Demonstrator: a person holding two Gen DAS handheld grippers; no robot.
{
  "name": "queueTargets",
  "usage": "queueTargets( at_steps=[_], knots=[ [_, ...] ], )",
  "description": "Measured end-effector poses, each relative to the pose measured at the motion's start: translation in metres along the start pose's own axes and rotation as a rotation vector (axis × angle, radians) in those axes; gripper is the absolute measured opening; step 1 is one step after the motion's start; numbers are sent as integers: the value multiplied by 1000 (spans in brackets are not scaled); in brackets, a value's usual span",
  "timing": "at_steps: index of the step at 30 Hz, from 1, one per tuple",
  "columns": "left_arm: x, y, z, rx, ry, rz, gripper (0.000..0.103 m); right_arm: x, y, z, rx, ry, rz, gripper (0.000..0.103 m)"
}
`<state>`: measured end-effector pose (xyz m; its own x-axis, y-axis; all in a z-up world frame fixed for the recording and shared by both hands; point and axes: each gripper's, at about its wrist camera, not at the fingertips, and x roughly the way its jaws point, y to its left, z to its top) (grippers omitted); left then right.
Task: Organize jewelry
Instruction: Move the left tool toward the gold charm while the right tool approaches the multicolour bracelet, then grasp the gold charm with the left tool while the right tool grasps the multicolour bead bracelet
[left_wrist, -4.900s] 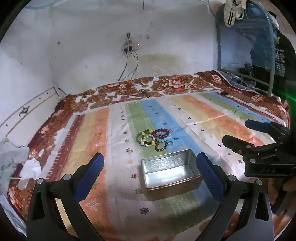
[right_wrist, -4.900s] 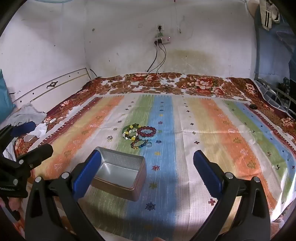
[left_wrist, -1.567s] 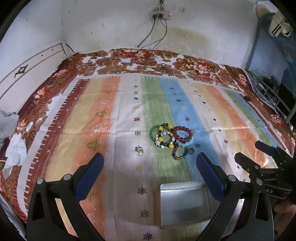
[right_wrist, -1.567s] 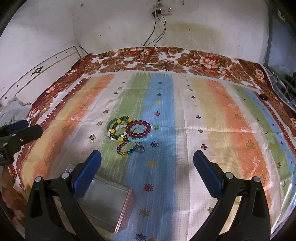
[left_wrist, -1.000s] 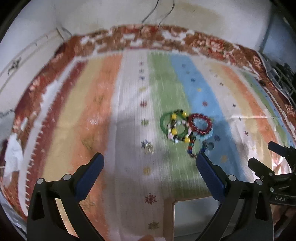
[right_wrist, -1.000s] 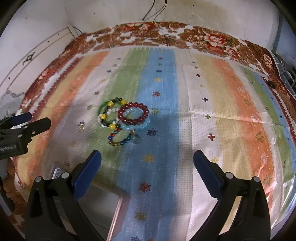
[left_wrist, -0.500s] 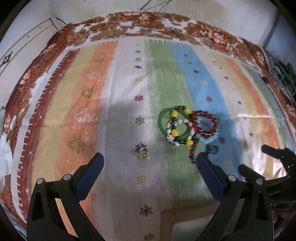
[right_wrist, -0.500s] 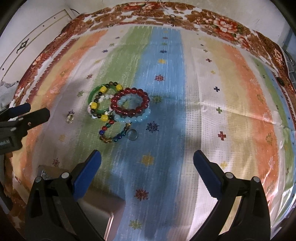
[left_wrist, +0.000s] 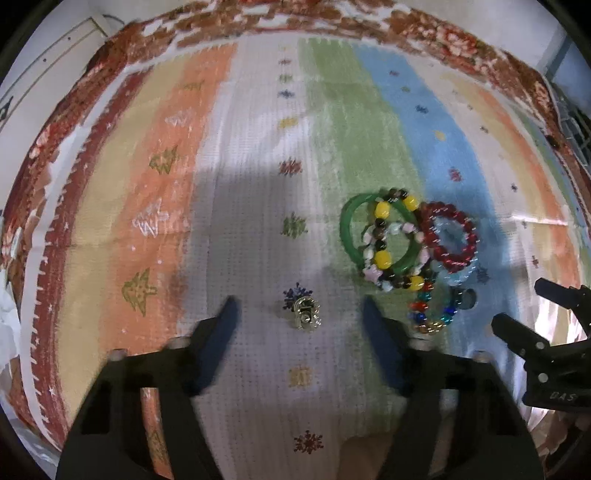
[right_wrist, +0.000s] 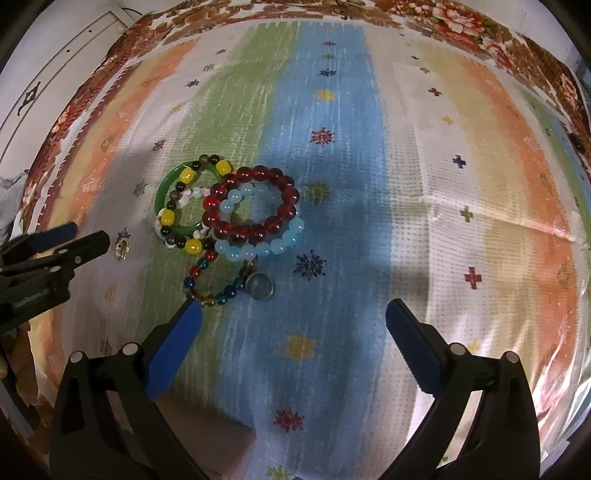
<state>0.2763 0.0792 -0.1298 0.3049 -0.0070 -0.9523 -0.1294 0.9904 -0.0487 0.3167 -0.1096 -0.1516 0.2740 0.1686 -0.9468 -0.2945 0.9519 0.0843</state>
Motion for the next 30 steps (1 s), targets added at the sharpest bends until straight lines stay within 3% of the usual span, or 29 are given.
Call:
queueTargets(
  at_steps=[5,6,15,20,30],
  knots=[
    [19,5,-1,-11,70,-14,41,16,4,8,-4,42,15,93],
    [20,7,0,-16,76,-16,40,19,5,9,-6,52,21,87],
    [33,12,9,-23,114,-53,33,38,10,20,-7,95,37,77],
    [35,8,10,-6,118,-56,32,45,13,25,-8,103,33,77],
    [39,-18,6,67,122,-21,28,51,23,29,8,144,46,53]
  ],
)
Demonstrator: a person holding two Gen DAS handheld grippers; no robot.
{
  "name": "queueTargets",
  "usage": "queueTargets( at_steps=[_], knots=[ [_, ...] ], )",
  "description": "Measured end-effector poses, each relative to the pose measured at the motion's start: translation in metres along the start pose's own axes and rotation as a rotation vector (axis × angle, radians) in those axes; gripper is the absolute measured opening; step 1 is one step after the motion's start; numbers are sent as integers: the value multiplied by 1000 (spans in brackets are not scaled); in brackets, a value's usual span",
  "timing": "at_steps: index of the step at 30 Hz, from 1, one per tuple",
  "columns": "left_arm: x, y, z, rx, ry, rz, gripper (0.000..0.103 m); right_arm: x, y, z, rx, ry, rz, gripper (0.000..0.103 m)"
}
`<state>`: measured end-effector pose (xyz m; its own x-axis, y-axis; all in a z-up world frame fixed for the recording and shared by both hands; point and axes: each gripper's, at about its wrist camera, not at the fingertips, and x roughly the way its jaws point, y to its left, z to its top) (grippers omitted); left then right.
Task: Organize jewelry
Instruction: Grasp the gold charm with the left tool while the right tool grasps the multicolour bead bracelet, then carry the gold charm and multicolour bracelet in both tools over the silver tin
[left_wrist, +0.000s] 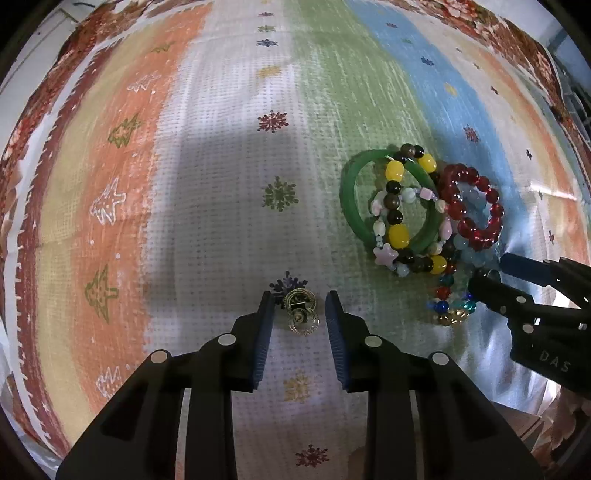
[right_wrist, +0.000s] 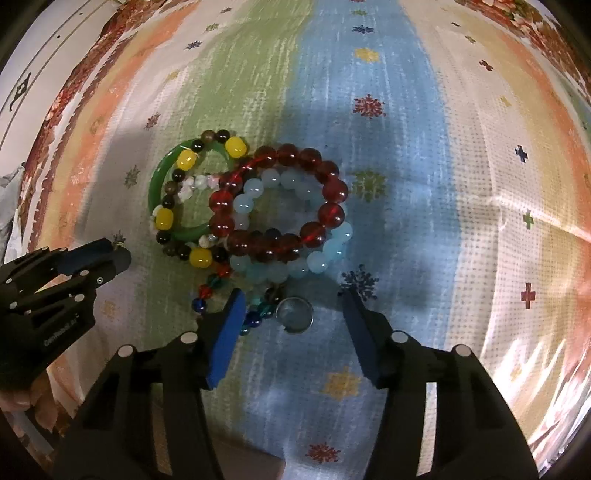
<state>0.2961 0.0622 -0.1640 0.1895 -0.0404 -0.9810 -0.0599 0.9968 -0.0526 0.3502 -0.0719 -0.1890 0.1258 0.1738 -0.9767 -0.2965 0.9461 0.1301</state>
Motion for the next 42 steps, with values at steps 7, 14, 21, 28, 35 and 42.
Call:
queueTargets(
  at_steps=[7,14,21,28,35,42],
  knots=[
    [0,-17,-1,41,-9,20,20,-1,-6,-2,12,-33,13,39],
    [4,-28,-5,71,-4,1,15,0,-13,-5,11,-35,43,12],
    [-1,-26,-3,54,0,-41,14,-5,-16,-8,31,-24,80,11],
    [-24,-24,2,45,-35,-97,14,-28,-10,-11,21,-62,100,11],
    [-26,-19,0,39,-37,-99,14,-50,-1,-18,-11,-101,103,11],
    [-39,2,-3,25,-61,-123,14,-72,7,-29,-28,-141,109,11]
  ],
)
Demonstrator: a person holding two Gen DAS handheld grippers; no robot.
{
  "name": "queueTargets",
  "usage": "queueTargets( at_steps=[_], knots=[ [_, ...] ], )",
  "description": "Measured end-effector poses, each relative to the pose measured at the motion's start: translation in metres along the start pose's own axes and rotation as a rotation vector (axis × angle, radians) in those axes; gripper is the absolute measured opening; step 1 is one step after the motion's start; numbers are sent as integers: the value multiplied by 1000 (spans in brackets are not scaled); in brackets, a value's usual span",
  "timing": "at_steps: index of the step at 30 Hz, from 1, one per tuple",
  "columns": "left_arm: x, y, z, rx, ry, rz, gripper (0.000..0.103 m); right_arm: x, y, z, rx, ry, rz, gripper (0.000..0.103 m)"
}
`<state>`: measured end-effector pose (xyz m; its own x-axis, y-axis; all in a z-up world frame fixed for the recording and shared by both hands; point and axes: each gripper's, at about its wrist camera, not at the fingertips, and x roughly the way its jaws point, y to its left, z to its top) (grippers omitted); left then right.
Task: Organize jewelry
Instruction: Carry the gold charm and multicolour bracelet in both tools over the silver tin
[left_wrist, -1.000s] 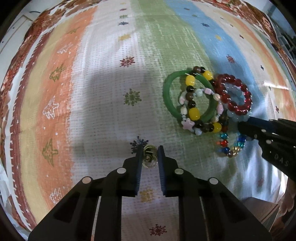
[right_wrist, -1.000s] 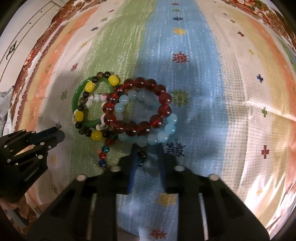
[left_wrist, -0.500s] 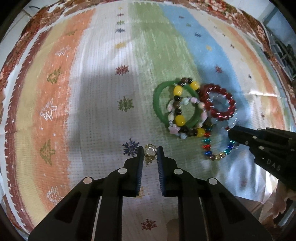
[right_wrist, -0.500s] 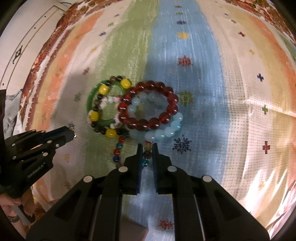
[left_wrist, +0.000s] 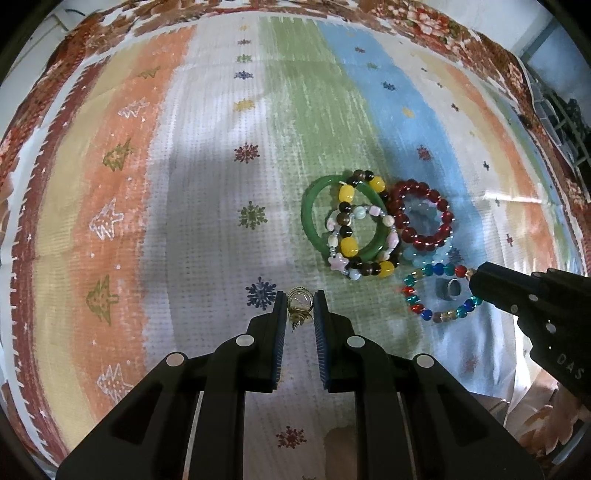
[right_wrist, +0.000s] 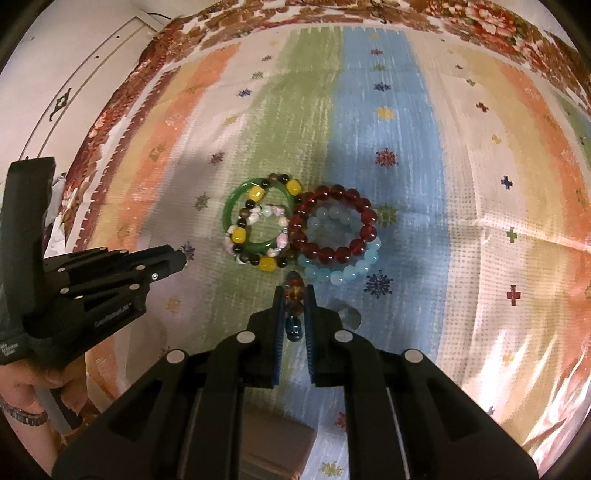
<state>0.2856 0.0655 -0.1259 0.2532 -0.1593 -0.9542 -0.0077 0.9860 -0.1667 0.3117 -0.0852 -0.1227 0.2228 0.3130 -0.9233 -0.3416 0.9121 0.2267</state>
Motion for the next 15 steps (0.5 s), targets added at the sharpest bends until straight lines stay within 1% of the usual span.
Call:
queueTargets(
  at_steps=[6,8,15],
  knots=[
    [-15,-1,-7,-5,-26,-23,14,-20,4,-12,-14,-33,-3,11],
    [-24,-4,-12,0,-39,-37,14,-29,2,-16,3,-59,-8,11],
    [-46,-18,-24,18,-83,-75,14,-47,5,-24,-5,-94,-18,11]
  ],
)
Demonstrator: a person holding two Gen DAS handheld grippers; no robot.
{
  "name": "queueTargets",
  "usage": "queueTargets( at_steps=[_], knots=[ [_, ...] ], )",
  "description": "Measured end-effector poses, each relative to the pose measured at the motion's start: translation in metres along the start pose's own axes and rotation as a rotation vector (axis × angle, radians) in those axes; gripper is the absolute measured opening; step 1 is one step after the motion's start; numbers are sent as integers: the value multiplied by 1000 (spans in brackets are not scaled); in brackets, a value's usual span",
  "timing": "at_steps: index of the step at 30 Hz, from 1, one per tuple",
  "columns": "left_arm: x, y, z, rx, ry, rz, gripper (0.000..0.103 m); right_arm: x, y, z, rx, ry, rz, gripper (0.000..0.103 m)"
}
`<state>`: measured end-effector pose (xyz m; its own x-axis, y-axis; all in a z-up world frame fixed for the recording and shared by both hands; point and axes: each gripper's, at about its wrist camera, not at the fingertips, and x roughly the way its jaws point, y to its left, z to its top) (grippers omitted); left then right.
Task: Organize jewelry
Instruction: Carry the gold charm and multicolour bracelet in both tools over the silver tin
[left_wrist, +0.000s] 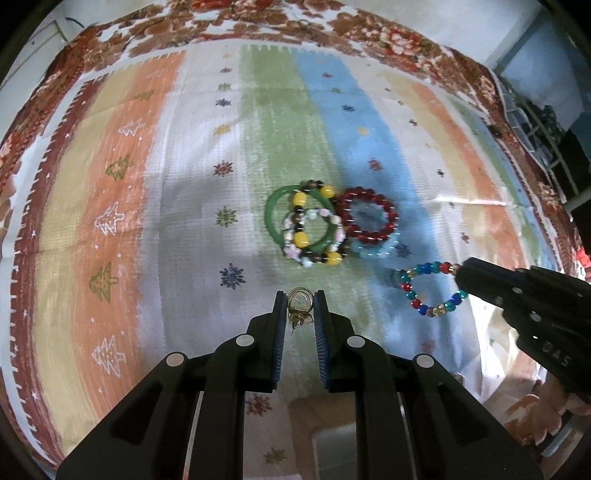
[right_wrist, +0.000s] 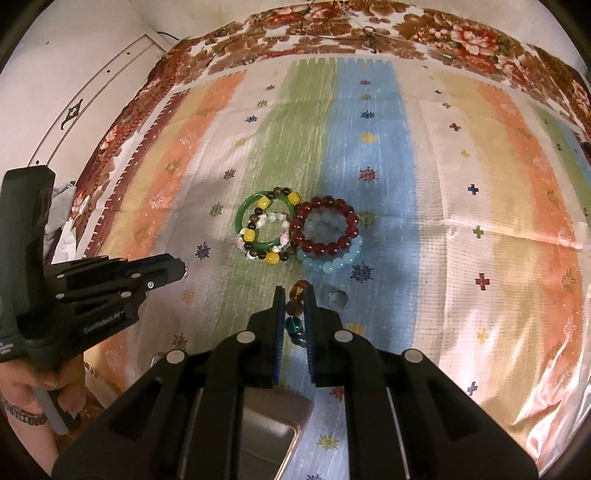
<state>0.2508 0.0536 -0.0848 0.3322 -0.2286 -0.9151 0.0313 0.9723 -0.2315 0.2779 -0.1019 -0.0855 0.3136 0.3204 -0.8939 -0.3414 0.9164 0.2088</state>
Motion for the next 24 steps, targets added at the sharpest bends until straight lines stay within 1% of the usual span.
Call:
queueTargets(
  at_steps=[6,11,15,24],
  knots=[
    [-16,-12,-8,42,-35,-5,14,-12,6,-8,-30,-22,-20,11],
    [-22,-9,-11,30,-52,-16,14,-24,7,-19,-44,-53,-8,11],
    [-27,-9,-17,24,-57,-44,14,-32,7,-24,-47,-74,8,11],
    [-50,-25,-47,76,-99,-92,14,-51,18,-42,-78,-108,31,11]
  ],
)
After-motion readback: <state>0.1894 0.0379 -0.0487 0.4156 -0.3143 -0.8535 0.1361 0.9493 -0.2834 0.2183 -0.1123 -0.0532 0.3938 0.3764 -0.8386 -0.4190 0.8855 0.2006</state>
